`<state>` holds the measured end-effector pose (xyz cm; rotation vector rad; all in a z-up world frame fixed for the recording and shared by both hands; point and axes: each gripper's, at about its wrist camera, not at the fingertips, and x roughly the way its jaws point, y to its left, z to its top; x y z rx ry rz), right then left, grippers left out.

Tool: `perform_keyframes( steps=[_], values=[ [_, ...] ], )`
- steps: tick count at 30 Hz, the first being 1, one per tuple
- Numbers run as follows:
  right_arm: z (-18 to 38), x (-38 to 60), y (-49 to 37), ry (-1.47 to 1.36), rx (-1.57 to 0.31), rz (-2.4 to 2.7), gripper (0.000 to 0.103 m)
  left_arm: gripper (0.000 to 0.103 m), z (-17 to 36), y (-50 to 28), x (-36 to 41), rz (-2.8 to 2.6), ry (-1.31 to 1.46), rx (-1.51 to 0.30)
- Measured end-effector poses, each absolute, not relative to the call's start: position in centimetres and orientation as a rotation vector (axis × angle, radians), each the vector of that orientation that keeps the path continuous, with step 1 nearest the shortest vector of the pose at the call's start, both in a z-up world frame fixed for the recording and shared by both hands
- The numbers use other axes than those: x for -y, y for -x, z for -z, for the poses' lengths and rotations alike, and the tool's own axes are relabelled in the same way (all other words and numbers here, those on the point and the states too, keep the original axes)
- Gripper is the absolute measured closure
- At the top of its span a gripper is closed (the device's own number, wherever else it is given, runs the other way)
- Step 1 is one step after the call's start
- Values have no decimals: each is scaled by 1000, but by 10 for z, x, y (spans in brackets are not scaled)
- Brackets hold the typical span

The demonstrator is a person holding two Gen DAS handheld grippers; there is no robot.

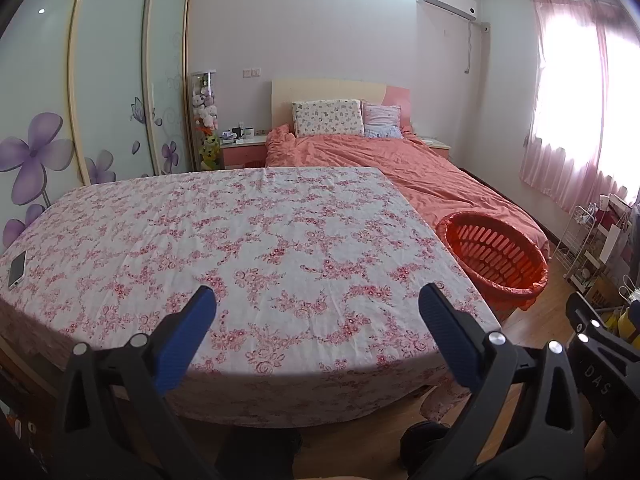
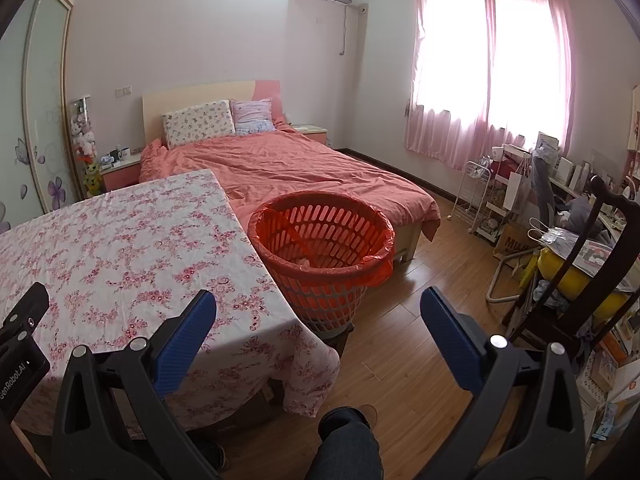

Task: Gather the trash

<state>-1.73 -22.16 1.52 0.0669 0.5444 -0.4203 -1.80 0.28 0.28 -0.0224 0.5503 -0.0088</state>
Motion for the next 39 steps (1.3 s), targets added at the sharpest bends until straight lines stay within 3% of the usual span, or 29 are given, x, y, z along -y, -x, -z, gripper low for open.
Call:
perform_keyframes(
  steps=[39],
  values=[
    [-12, 219, 17, -70, -544, 415, 2, 4, -4, 18, 4, -20, -4, -539]
  ],
)
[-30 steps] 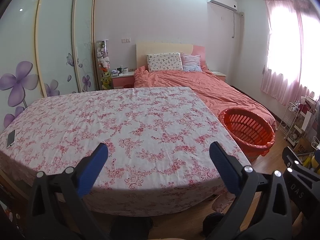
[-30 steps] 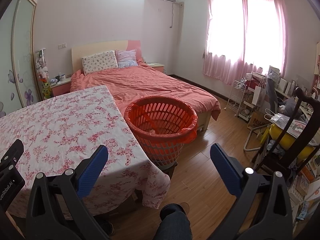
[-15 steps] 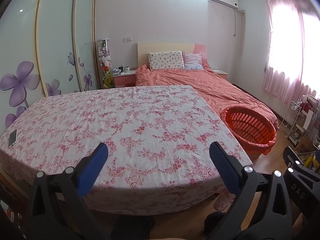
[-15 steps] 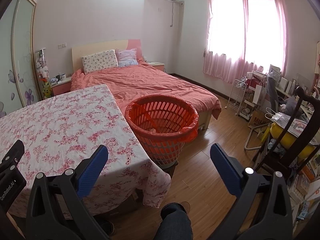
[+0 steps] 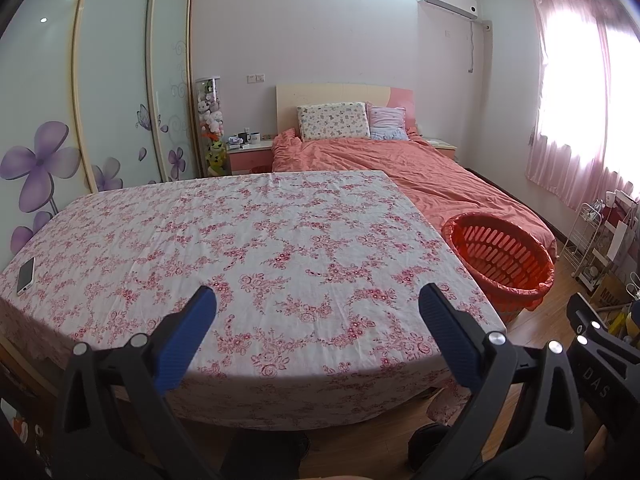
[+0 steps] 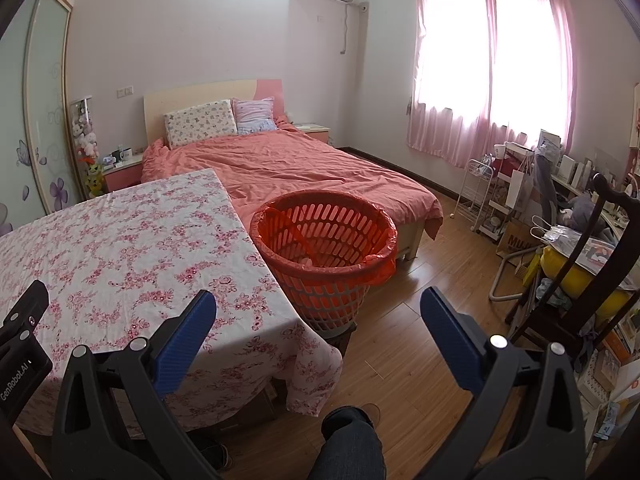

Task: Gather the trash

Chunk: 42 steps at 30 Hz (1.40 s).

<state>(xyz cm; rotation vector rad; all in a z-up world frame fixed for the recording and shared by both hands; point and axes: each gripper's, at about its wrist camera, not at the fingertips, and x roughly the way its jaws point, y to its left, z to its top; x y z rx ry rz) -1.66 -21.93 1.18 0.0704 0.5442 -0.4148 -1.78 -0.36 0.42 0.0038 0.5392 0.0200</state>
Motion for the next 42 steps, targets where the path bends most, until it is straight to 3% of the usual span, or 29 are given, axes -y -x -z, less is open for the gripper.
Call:
perform_keyframes(
  steps=[42],
  values=[
    [-12, 220, 16, -72, -547, 415, 2, 4, 0, 14, 2, -31, -1, -556]
  ],
)
